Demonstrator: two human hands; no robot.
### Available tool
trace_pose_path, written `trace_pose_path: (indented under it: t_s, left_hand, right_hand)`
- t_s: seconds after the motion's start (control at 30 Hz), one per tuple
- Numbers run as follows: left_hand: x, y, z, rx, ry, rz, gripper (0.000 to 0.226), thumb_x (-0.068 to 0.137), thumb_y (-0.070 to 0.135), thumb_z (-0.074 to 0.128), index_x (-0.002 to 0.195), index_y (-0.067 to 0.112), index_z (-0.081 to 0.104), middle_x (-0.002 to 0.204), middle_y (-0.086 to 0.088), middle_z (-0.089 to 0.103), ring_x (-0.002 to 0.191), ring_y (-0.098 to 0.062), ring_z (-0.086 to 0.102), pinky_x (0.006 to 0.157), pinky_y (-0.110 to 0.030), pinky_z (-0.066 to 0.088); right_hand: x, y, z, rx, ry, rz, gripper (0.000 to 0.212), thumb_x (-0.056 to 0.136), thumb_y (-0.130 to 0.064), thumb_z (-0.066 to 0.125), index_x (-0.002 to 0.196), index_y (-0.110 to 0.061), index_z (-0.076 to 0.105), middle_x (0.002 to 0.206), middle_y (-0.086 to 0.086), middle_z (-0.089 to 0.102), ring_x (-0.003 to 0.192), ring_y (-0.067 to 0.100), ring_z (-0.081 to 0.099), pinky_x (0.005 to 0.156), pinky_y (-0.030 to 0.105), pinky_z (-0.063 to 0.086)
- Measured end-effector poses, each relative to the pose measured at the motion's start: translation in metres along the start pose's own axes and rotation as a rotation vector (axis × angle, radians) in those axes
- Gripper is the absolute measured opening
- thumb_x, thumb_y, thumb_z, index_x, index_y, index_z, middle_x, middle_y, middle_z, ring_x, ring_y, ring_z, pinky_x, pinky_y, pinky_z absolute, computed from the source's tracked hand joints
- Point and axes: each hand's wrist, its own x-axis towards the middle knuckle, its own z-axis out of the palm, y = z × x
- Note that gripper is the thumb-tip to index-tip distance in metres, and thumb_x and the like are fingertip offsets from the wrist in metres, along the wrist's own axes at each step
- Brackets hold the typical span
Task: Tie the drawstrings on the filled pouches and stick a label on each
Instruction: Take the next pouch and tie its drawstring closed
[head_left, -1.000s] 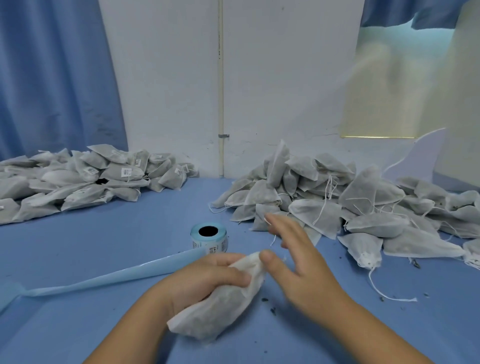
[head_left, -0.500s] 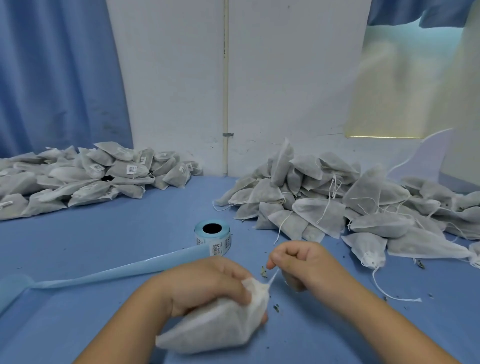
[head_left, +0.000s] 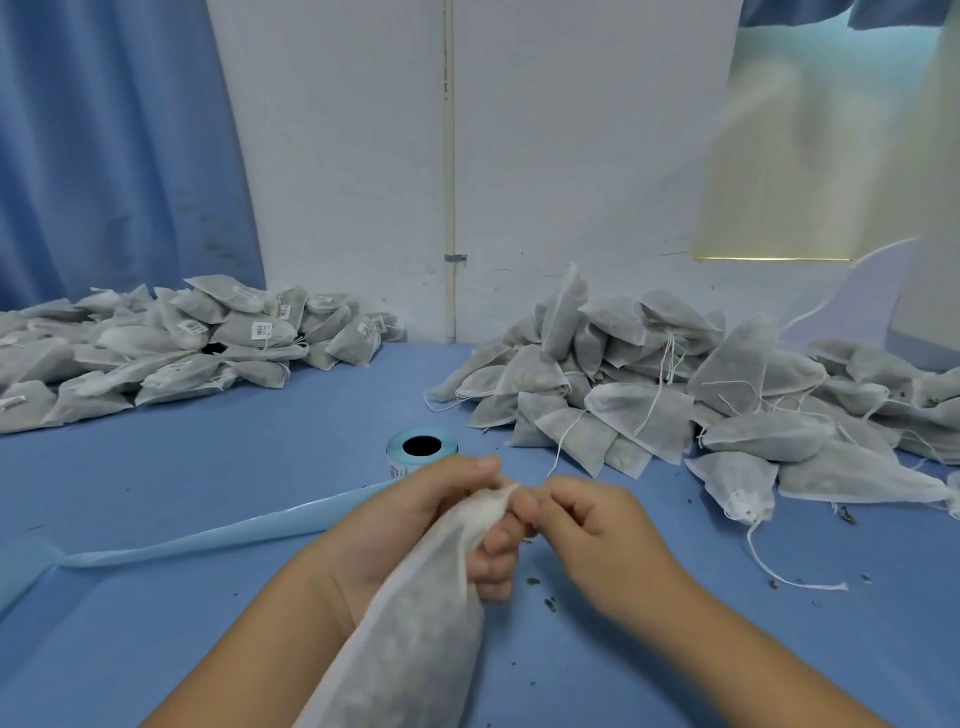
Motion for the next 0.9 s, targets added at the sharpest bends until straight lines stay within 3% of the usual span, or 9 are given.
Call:
trace_pose_path:
  t_s: [0.07, 0.17, 0.3, 0.43, 0.53, 0.6, 0.67, 0.8, 0.9]
  left_hand:
    - [0.002, -0.003, 0.002, -0.022, 0.131, 0.054, 0.015, 0.071, 0.023, 0.076, 0.067, 0.009, 0.071, 0.051, -0.001, 0.048, 0.038, -0.011, 0.043, 0.043, -0.024, 0.040]
    - [0.000, -0.004, 0.002, -0.069, 0.235, 0.134, 0.006, 0.074, 0.006, 0.070, 0.074, 0.003, 0.074, 0.060, -0.007, 0.060, 0.049, -0.019, 0.059, 0.050, -0.029, 0.052]
    - [-0.001, -0.003, -0.006, -0.047, 0.340, 0.225, 0.016, 0.080, 0.013, 0.065, 0.086, 0.004, 0.077, 0.066, -0.007, 0.060, 0.052, -0.021, 0.059, 0.052, -0.029, 0.052]
    - [0.004, -0.011, -0.001, 0.305, 0.463, 0.394, 0.025, 0.083, 0.029, 0.061, 0.094, 0.014, 0.078, 0.064, -0.003, 0.057, 0.047, -0.014, 0.046, 0.050, -0.023, 0.043]
    - [0.007, -0.018, 0.004, 0.609, 0.547, 0.483, 0.022, 0.094, 0.019, 0.059, 0.096, 0.008, 0.077, 0.059, 0.008, 0.059, 0.049, -0.004, 0.051, 0.054, -0.014, 0.042]
    - [0.007, -0.022, 0.007, 1.016, 0.613, 0.537, 0.024, 0.099, 0.016, 0.054, 0.095, 0.006, 0.075, 0.060, 0.014, 0.062, 0.059, 0.004, 0.057, 0.060, -0.008, 0.040]
    - [0.004, -0.022, 0.012, 1.272, 0.591, 0.568, 0.033, 0.100, 0.027, 0.048, 0.082, 0.009, 0.070, 0.065, 0.006, 0.060, 0.061, -0.001, 0.053, 0.059, -0.010, 0.038]
    - [-0.001, -0.019, 0.018, 1.230, 0.584, 0.496, 0.038, 0.099, 0.035, 0.051, 0.068, 0.019, 0.067, 0.047, 0.010, 0.048, 0.048, 0.002, 0.045, 0.052, -0.009, 0.034]
    - [-0.002, -0.018, 0.024, 1.077, 0.516, 0.346, 0.027, 0.090, 0.031, 0.063, 0.065, 0.024, 0.071, 0.043, 0.011, 0.033, 0.041, -0.004, 0.032, 0.044, -0.011, 0.025]
  right_hand:
    - [-0.003, 0.000, 0.001, -0.194, -0.012, -0.079, 0.038, 0.096, -0.035, 0.052, 0.058, -0.029, 0.051, 0.057, -0.011, 0.056, 0.053, 0.005, 0.049, 0.054, 0.018, 0.037]
    - [-0.003, -0.002, 0.001, -0.216, 0.041, -0.138, 0.042, 0.096, -0.035, 0.051, 0.055, -0.029, 0.044, 0.057, -0.009, 0.053, 0.052, 0.005, 0.047, 0.050, 0.017, 0.033]
    - [-0.001, -0.007, -0.006, -0.195, 0.139, -0.295, 0.033, 0.092, -0.035, 0.050, 0.066, -0.016, 0.060, 0.057, -0.010, 0.051, 0.054, 0.005, 0.046, 0.052, 0.017, 0.034]
    - [-0.003, -0.012, -0.009, -0.341, 0.012, -0.349, 0.021, 0.092, -0.034, 0.045, 0.075, -0.028, 0.055, 0.057, -0.020, 0.044, 0.059, -0.001, 0.044, 0.057, 0.016, 0.032]
    - [-0.005, -0.011, -0.007, -0.485, -0.129, -0.364, 0.016, 0.092, -0.033, 0.041, 0.080, -0.032, 0.052, 0.057, -0.019, 0.040, 0.062, 0.007, 0.040, 0.058, 0.026, 0.032]
    - [-0.006, -0.013, -0.008, -0.448, -0.117, -0.385, 0.015, 0.090, -0.030, 0.044, 0.079, -0.033, 0.054, 0.056, -0.016, 0.041, 0.061, 0.009, 0.041, 0.057, 0.029, 0.034]
    - [-0.007, -0.017, -0.012, -0.297, -0.013, -0.376, 0.015, 0.085, -0.029, 0.047, 0.071, -0.032, 0.052, 0.056, -0.009, 0.045, 0.055, 0.009, 0.042, 0.053, 0.025, 0.035]
    - [-0.006, -0.019, -0.021, -0.062, 0.182, -0.287, 0.017, 0.078, -0.025, 0.053, 0.062, -0.021, 0.058, 0.053, -0.014, 0.054, 0.047, 0.005, 0.043, 0.048, 0.011, 0.029]
    - [-0.008, -0.017, -0.017, 0.011, 0.144, -0.204, 0.017, 0.078, -0.017, 0.055, 0.062, -0.019, 0.060, 0.051, -0.009, 0.052, 0.045, 0.005, 0.040, 0.048, 0.010, 0.029]
